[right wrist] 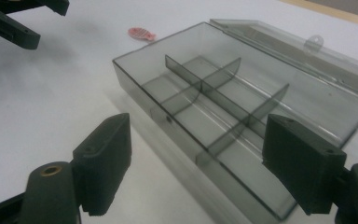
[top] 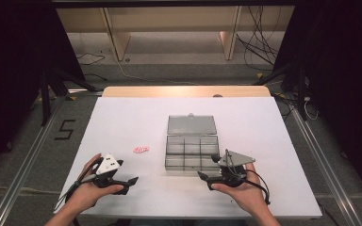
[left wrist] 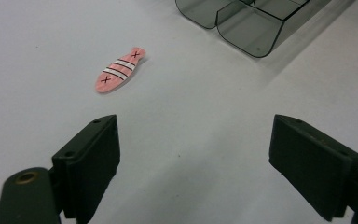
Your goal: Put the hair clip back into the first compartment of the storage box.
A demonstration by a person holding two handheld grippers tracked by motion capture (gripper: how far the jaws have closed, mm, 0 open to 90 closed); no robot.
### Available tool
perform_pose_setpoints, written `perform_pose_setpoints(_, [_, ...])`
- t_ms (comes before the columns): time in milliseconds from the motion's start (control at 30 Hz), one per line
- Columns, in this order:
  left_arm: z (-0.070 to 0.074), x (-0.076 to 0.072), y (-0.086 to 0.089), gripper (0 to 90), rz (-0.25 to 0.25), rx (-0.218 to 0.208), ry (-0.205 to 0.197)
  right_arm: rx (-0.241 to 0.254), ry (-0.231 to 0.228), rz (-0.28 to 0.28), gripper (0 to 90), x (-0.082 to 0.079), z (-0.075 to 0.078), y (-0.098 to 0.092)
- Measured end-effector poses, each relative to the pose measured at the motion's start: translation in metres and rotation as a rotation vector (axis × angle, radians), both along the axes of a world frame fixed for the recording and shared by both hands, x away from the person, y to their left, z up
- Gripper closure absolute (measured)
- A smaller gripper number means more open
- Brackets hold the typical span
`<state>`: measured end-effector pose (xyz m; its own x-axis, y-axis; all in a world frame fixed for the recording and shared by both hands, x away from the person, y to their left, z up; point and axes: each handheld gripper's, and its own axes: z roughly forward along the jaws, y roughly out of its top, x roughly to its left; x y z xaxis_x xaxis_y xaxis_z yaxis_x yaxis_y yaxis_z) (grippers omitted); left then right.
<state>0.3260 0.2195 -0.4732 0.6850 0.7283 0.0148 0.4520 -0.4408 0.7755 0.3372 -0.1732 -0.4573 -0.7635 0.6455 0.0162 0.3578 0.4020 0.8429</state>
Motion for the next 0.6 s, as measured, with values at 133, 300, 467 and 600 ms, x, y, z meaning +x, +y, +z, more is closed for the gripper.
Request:
perform_pose_setpoints(133, [0.000,0.000,-0.001,15.8,0.000,0.000,0.000,0.014,-0.004,0.013,25.7,0.005,0.002,0.014])
perform_pose_setpoints(300, [0.001,-0.001,-0.002,15.8,-0.003,0.000,-0.003,0.004,-0.011,0.033,26.4,0.011,0.004,0.030])
perform_pose_setpoints(467, [0.001,0.000,-0.002,15.8,-0.003,0.001,0.002,-0.012,-0.016,0.051,26.8,0.017,0.005,0.046])
perform_pose_setpoints(600, [0.001,0.000,-0.001,15.8,-0.002,-0.001,0.001,-0.018,-0.014,0.065,27.2,0.023,0.005,0.058])
